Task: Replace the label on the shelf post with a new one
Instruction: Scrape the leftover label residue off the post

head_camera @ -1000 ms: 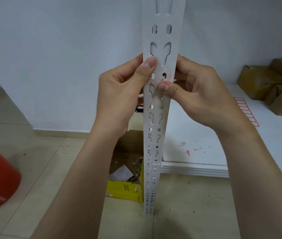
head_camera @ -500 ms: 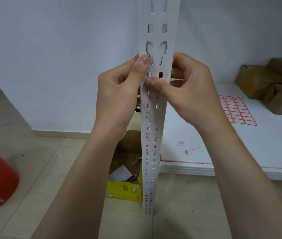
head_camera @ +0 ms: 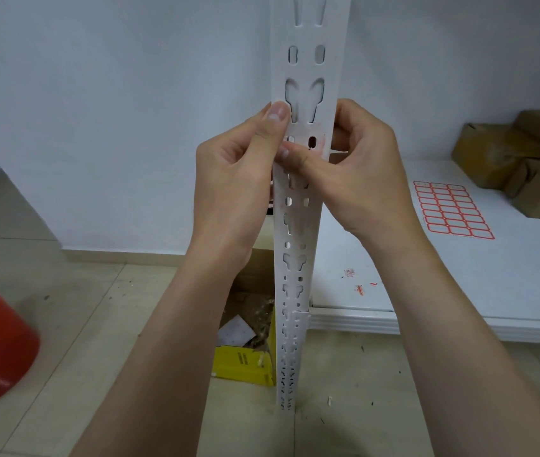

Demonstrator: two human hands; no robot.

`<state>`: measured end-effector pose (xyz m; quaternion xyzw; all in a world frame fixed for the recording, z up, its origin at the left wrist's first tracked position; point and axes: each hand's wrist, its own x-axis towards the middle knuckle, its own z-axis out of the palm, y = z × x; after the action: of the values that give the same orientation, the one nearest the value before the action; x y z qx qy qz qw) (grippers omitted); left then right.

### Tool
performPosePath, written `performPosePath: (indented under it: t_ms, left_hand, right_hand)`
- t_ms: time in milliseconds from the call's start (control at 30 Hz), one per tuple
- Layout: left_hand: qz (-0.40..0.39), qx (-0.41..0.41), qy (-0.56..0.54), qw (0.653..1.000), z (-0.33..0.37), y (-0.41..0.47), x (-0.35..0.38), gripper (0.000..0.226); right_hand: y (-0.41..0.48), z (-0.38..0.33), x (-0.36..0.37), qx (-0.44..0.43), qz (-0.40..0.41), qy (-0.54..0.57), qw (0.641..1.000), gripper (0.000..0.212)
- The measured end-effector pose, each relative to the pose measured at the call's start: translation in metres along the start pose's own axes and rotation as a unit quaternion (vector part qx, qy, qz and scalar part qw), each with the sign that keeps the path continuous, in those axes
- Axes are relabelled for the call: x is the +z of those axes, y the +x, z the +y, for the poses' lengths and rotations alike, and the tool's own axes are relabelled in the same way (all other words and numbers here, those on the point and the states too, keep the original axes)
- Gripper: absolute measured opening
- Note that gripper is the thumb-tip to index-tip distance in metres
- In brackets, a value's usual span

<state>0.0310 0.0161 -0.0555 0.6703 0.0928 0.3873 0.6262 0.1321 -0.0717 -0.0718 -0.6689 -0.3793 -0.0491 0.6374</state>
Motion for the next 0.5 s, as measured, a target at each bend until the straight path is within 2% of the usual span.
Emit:
performPosePath:
  t_ms: [333,500]
  left_hand:
    - [-0.016,0.012,0.007,1.0,0.001,-0.002,0.0,0.032]
    - [-0.02,0.01,0.0,1.0,0.0,-0.003,-0.001,0.032]
  right_hand:
    - [0.001,-0.004,0.007,0.016,0.021,0.023,0.999,0.026]
    - [0.0,-0.01,0.015,0.022,0.038,0.04,0.998,0.029]
